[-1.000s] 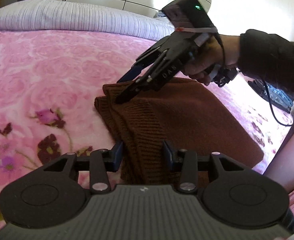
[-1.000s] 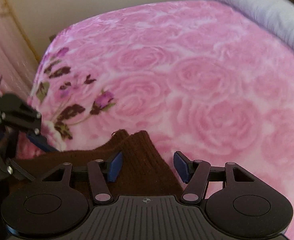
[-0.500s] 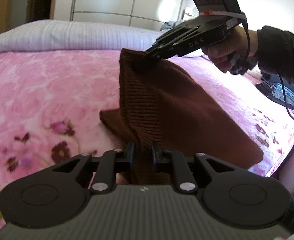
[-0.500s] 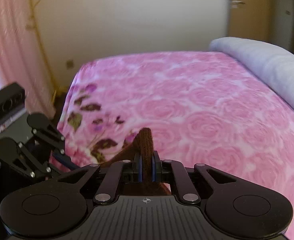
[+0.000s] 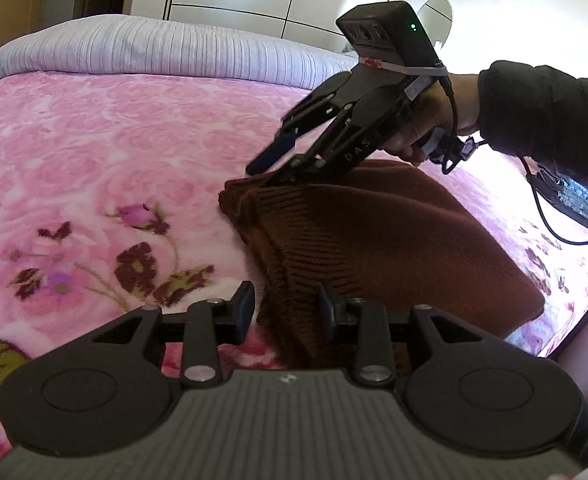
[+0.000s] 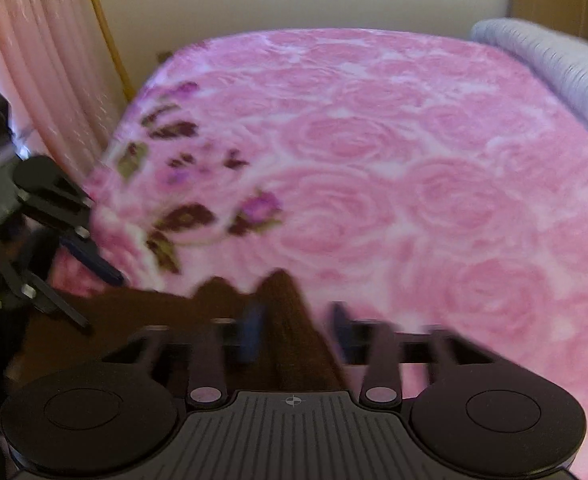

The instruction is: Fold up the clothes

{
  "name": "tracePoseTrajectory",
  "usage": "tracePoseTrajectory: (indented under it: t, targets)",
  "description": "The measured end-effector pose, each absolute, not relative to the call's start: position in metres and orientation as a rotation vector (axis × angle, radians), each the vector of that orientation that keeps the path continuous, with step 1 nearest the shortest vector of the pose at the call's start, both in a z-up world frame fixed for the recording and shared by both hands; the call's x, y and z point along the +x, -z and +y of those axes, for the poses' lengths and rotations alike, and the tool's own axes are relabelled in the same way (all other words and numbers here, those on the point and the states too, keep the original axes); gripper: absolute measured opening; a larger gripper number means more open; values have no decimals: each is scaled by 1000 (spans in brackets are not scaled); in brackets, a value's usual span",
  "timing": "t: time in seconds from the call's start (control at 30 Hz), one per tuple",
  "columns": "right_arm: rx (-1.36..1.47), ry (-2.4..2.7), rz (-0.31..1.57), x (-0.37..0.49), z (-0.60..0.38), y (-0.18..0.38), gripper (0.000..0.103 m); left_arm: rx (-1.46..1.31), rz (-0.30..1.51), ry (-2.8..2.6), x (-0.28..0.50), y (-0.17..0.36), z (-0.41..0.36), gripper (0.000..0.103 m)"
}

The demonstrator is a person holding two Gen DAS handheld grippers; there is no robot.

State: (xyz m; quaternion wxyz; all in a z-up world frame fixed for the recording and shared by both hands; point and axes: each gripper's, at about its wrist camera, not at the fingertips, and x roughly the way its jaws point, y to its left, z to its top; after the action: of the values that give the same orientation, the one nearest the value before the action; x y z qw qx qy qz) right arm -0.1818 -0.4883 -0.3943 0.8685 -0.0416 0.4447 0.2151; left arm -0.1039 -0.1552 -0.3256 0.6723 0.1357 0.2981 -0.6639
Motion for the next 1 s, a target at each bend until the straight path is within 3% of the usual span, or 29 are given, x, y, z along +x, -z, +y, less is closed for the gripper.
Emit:
tracePoseTrajectory:
  t: [0.13,0.17,0.2,0.27,0.33,0.5,0.77,1.0]
  targets:
    - [-6,-470,971,-175,-495,403,59,303,674,1491,-104,326,-154,31]
    - [15,-475,981,-173,-497,405,55,306,673,1489,-104,326,-153,31]
    - [35,-480,990,-171,-498,407,49,307,671,1487,-104,326,-153,32]
    - [82,-491,1008,-168,-500,410,17,307,666,1489,-105,325,-154,32]
    - [69,-486,1005,-173,-495,403,13,303,652,1502,-106,323,-156,32]
    - [44,-314,804,-209,-520,353,12,301,590,1540,-111,318,-168,32]
    - [-46,-244,934,-186,-513,406,15,260,692,1521,-100,325,-173,34]
    - [-125,-57,835,-220,-499,356,26,320,604,1502,-91,308,-140,34]
